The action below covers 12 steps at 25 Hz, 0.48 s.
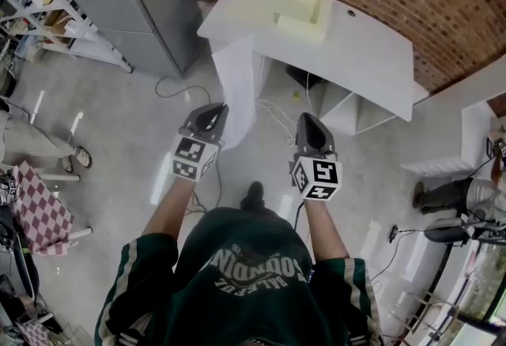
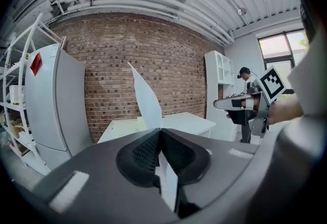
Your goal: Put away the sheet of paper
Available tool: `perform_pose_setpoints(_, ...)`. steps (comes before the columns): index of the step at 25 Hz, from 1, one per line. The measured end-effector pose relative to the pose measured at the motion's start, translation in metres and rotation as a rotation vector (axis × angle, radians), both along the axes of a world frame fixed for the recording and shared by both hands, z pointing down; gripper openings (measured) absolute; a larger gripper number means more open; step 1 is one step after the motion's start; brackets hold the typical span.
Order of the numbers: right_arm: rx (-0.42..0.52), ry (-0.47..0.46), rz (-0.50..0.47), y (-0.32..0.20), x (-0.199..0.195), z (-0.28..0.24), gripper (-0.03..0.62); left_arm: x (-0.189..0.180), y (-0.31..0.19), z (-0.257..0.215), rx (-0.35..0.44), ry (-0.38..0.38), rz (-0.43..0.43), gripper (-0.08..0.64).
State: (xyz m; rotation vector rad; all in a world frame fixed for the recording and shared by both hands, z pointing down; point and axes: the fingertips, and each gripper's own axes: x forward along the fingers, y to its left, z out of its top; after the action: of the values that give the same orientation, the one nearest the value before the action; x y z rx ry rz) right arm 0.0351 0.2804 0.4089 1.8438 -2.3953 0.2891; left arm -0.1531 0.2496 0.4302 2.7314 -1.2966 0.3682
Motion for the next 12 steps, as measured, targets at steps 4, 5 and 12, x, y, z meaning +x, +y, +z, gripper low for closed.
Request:
perform_pose_setpoints(4,0.002,0.005,-0.026,-0.024,0.017,0.0,0.002,0.017,-0.024,-0.002,0.007,0.002,-0.02,0.012)
perform_pose_setpoints(5,0.001,0.006,-0.033,-0.029,0.02,0.0,0.002,0.021,-0.029,-0.002,0.008,0.001,-0.025,0.012)
perform_pose_setpoints(12,-0.01,0.004,-0.057,-0.05,0.032,0.005,0.002,0.031,-0.048,0.001,-0.004,-0.006,-0.045,0.012)
